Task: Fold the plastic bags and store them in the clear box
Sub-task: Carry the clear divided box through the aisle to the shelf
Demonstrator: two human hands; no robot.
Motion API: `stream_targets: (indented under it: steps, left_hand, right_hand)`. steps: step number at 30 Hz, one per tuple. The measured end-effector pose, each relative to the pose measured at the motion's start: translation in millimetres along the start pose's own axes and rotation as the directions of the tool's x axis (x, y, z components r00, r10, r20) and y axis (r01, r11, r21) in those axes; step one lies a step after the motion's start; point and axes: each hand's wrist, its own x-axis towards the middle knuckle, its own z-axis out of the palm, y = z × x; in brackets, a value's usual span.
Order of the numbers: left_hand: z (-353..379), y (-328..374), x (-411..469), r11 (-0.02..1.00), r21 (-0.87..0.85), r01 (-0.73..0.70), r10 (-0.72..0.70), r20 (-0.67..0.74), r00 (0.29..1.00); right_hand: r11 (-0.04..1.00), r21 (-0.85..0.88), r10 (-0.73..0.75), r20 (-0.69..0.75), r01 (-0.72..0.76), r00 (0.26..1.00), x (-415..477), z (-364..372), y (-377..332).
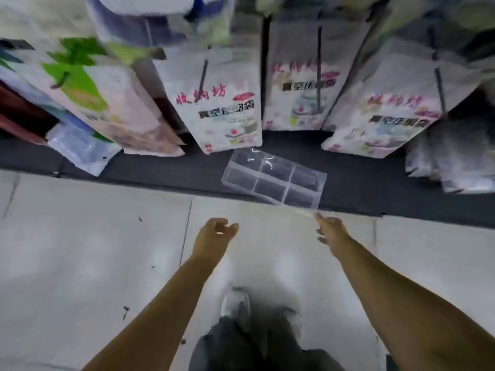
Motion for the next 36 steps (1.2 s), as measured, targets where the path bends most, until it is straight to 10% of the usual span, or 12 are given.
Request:
stream_targets:
  steps: [16, 36]
  left_hand:
    - [67.2, -37.0, 78.3, 1.000, 0.004, 0.006, -0.007, 0.091, 0.996]
    - [-43.5, 207.2, -269.3, 0.890, 0.210, -0.406, 0.313, 0.367, 0.876]
  right_hand:
    - [0.840, 0.519, 0.069, 0.192, -0.161, 0.979, 113.8, 29.7, 35.8]
    - [0.635, 0.772, 0.093, -0.031, -0.035, 0.995, -383.4, -251.1, 47.2]
